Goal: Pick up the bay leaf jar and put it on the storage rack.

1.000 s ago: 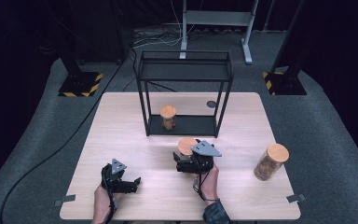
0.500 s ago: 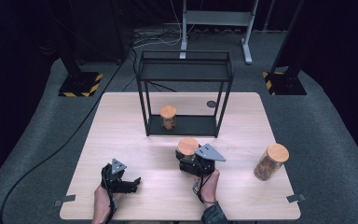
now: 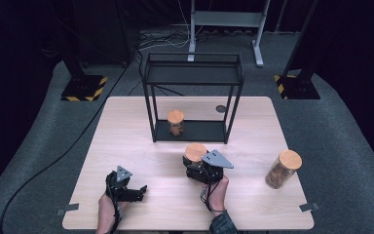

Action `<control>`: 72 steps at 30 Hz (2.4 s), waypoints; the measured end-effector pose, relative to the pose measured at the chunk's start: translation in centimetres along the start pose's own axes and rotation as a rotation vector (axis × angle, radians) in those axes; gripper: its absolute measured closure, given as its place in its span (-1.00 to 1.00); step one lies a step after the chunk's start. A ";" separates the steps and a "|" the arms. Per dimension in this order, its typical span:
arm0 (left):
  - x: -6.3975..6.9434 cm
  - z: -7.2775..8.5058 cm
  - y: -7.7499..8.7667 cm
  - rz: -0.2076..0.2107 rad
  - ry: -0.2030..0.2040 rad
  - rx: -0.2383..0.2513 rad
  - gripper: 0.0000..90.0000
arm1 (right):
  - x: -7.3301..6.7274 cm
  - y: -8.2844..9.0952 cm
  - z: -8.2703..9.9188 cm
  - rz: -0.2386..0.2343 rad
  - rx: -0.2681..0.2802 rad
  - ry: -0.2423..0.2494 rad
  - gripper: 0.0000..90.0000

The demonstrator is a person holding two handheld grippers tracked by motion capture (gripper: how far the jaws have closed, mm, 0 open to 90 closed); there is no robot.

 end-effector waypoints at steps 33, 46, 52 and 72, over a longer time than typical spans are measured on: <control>0.0 0.0 0.0 0.000 -0.001 0.000 -0.99 | 1.6 -0.1 -3.2 0.005 0.008 0.034 -0.46; 0.0 0.0 0.0 -0.001 -0.001 0.000 -0.99 | 1.9 -0.8 -3.9 -0.009 0.020 0.040 -0.46; 0.0 0.0 0.0 0.000 -0.001 0.001 -0.99 | 2.0 -1.4 -4.1 -0.010 0.021 0.049 -0.46; 0.1 0.0 0.1 -0.008 -0.012 0.004 -0.99 | 3.1 -3.1 -4.3 -0.007 0.006 0.057 -0.46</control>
Point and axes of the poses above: each handheld gripper's, and its own axes: y roughly backward along the jaws, z roughly out of its underside, x roughly to its right, the point moved 3 cm from there along -y, roughly forward along the jaws, and after that the axes turned 13 degrees about x, right-handed, at the moved point
